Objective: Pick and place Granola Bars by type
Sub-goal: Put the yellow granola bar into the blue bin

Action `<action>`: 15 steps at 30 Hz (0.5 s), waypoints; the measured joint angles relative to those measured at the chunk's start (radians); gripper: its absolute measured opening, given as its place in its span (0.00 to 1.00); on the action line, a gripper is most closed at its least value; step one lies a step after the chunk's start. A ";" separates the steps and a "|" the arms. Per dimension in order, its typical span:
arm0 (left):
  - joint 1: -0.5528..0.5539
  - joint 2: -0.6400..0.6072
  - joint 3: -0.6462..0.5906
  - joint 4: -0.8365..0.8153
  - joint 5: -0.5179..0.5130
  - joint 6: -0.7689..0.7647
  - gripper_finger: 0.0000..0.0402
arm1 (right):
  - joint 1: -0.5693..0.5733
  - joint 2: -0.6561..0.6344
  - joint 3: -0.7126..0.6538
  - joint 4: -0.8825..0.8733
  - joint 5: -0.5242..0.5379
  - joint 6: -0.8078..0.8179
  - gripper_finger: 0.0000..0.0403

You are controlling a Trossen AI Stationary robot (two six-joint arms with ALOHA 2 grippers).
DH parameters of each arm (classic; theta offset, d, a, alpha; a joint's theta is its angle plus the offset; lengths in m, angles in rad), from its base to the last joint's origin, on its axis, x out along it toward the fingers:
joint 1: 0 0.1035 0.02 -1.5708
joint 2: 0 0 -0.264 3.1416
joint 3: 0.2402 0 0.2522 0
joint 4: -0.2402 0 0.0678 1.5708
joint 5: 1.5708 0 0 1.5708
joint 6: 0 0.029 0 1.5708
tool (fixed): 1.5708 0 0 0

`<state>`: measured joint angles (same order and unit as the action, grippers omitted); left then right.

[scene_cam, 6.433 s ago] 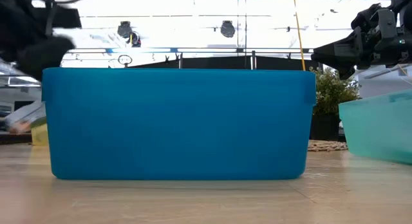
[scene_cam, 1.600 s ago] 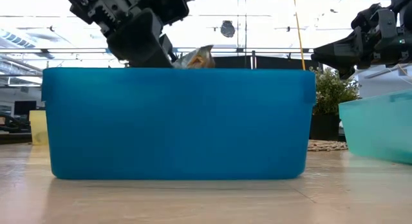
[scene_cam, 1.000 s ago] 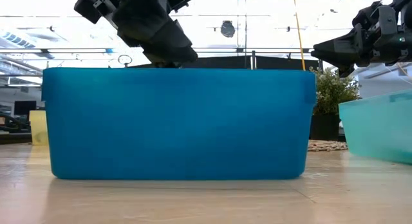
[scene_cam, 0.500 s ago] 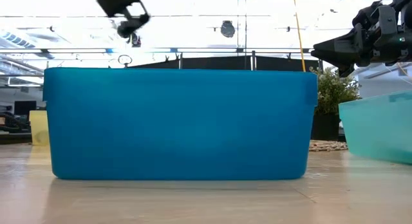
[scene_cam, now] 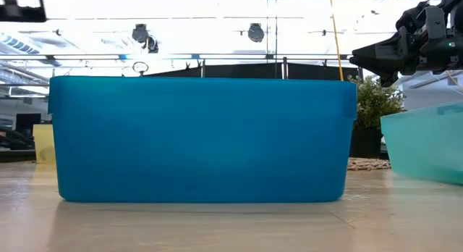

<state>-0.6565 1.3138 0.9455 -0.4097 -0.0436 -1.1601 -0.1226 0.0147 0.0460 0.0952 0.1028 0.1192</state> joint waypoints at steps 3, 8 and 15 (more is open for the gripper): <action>-0.064 0.052 0.000 0.036 -0.077 -0.102 0.45 | 0.000 0.000 0.000 0.000 0.000 0.000 0.25; -0.113 0.170 0.000 0.042 -0.088 -0.218 0.45 | 0.000 0.000 0.000 -0.001 0.000 0.000 0.25; -0.101 0.313 -0.001 0.064 0.030 -0.300 0.45 | 0.000 0.000 0.000 -0.001 0.000 0.000 0.25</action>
<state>-0.7579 1.6266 0.9447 -0.3453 -0.0133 -1.4600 -0.1227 0.0143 0.0463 0.0940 0.1028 0.1192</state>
